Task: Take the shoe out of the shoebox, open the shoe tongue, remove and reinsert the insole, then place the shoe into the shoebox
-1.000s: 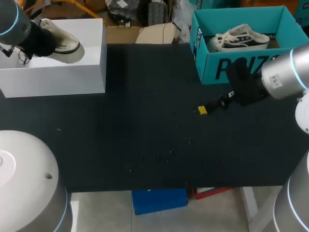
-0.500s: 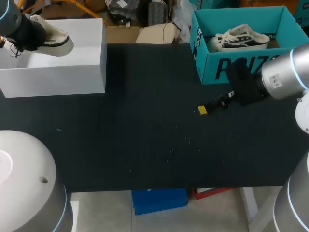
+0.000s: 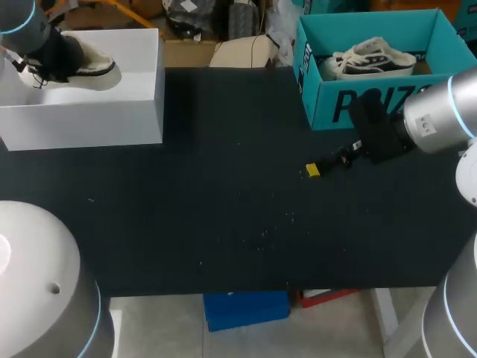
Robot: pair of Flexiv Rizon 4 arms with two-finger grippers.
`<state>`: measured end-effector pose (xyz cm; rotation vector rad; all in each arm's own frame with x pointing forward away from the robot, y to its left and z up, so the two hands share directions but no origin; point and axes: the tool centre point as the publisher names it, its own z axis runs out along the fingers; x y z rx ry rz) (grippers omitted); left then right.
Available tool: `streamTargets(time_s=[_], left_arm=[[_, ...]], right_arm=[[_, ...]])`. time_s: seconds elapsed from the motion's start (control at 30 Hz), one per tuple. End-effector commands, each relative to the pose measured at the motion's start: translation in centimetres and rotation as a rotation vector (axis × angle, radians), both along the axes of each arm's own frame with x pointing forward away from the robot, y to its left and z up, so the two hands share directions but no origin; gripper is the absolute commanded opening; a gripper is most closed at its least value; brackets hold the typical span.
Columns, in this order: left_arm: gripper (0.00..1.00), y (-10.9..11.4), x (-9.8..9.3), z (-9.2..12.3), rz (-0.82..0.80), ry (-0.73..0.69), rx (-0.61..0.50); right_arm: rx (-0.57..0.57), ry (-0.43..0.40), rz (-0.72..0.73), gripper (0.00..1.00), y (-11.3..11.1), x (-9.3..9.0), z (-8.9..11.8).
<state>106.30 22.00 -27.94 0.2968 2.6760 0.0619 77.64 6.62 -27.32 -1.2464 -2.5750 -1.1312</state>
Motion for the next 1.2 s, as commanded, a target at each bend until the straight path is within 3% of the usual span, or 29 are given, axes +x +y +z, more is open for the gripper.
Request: streamTargets(time_s=[0.03, 0.6, 0.63, 0.77, 0.9, 1.2], left_arm=[[0.0, -0.3, 1.8, -1.7, 0.003, 0.03, 0.009], [0.0, -1.2, 2.4, -4.1, 0.011, 0.073, 0.005], [0.07, -1.2, 2.4, -4.1, 0.012, 0.075, 0.003], [0.08, -1.5, 2.1, -4.2, 0.011, 0.084, -0.008], [0.0, -1.9, 1.4, -4.3, 0.007, 0.099, -0.021], [0.0, -2.8, 0.3, -3.8, -0.003, 0.134, -0.02]], right_arm=[[-0.003, 0.001, -0.001, 1.0, 0.1, 0.0, 0.0], [-0.003, 0.001, -0.001, 1.0, 0.1, 0.0, 0.0], [-0.003, 0.001, -0.001, 1.0, 0.1, 0.0, 0.0], [-0.003, 0.001, -0.001, 1.0, 0.1, 0.0, 0.0], [-0.003, 0.001, -0.001, 1.0, 0.1, 0.0, 0.0], [-0.003, 0.001, -0.001, 1.0, 0.1, 0.0, 0.0]])
